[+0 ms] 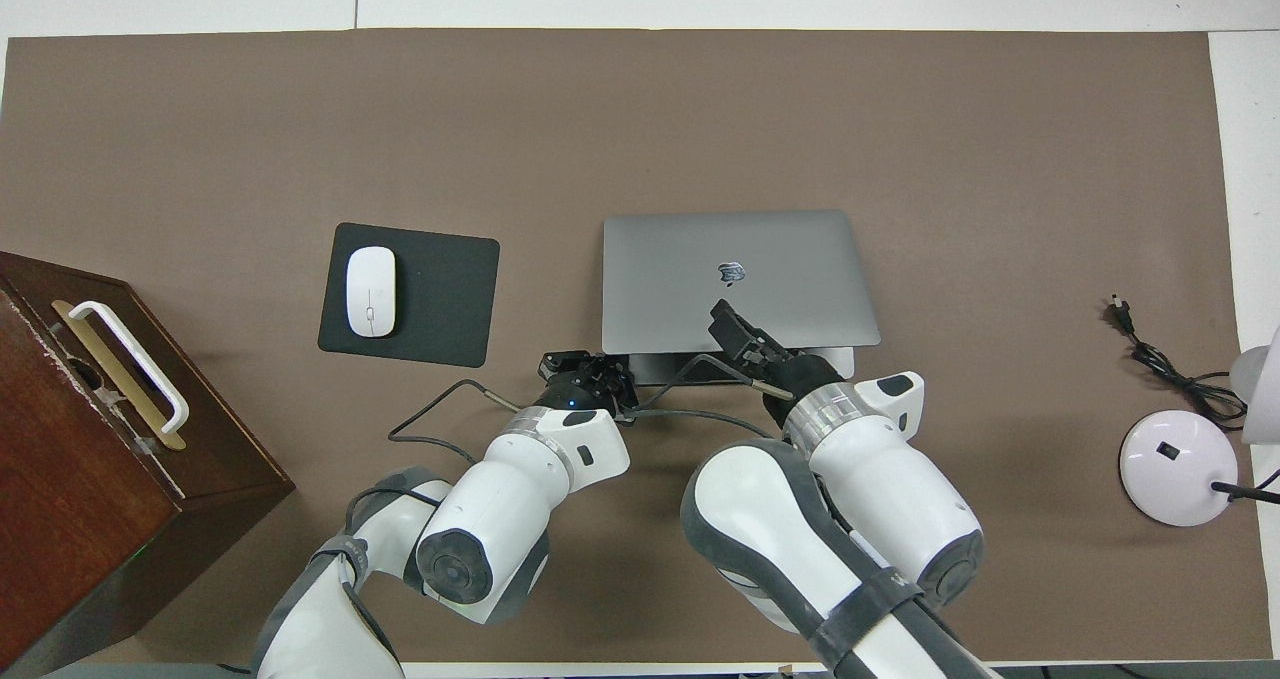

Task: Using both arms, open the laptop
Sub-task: 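Wedge the right gripper under the laptop lid edge and lift it, then push the laptop lid upright with the right gripper, then withdraw it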

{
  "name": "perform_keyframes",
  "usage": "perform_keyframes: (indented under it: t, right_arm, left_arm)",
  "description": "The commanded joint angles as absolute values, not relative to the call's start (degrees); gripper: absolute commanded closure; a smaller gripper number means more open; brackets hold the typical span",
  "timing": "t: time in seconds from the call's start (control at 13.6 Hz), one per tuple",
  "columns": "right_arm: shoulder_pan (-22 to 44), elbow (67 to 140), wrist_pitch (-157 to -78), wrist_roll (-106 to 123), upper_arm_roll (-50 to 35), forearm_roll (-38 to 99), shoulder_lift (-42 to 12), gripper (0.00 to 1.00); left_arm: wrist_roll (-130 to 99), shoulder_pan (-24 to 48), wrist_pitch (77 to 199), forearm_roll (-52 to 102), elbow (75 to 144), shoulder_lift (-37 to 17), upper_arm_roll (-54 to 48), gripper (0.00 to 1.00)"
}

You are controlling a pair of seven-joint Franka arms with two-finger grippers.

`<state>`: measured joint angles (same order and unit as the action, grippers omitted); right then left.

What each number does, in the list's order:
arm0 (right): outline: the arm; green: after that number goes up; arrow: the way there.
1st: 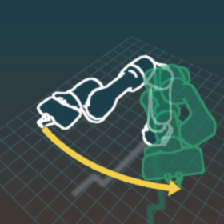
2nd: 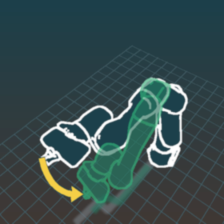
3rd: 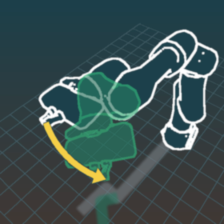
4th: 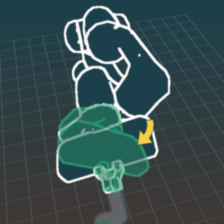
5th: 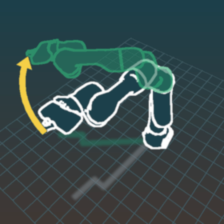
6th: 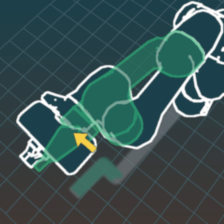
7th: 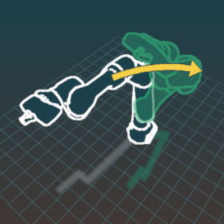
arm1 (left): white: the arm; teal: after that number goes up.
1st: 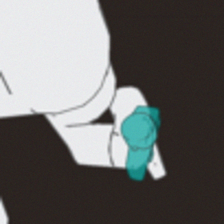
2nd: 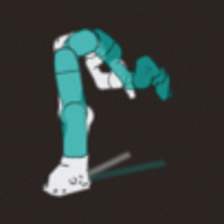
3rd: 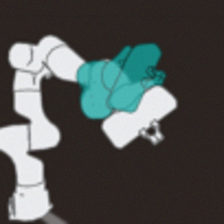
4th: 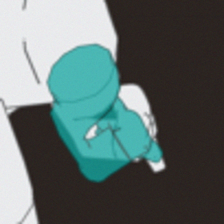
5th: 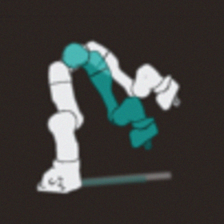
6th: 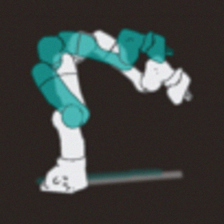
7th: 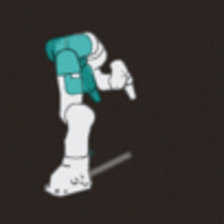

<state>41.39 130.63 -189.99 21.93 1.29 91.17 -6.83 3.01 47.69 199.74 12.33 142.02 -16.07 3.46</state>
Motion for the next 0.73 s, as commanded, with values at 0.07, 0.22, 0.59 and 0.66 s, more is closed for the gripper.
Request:
perform_keyframes:
  t: [0.07,0.22,0.59,0.66]
  right_arm:
    - [39.2,126.8,-188.0,24.8,1.1,92.1,-8.8,0.0]
    - [38.4,125.7,-186.9,24.9,1.1,91.8,-9.3,0.0]
    - [35.0,124.1,-181.8,25.0,1.3,86.9,-9.6,0.0]
    - [34.0,123.9,-180.1,24.9,1.4,85.2,-9.6,0.0]
  left_arm:
    - [2.8,48.7,200.7,12.4,140.4,-19.4,4.0,1.0]
    - [2.7,48.7,200.7,12.4,140.4,-19.4,4.0,1.0]
    - [2.7,48.7,200.7,12.4,140.4,-19.8,4.0,1.0]
    - [2.7,48.7,200.7,12.4,140.4,-19.9,4.0,1.0]
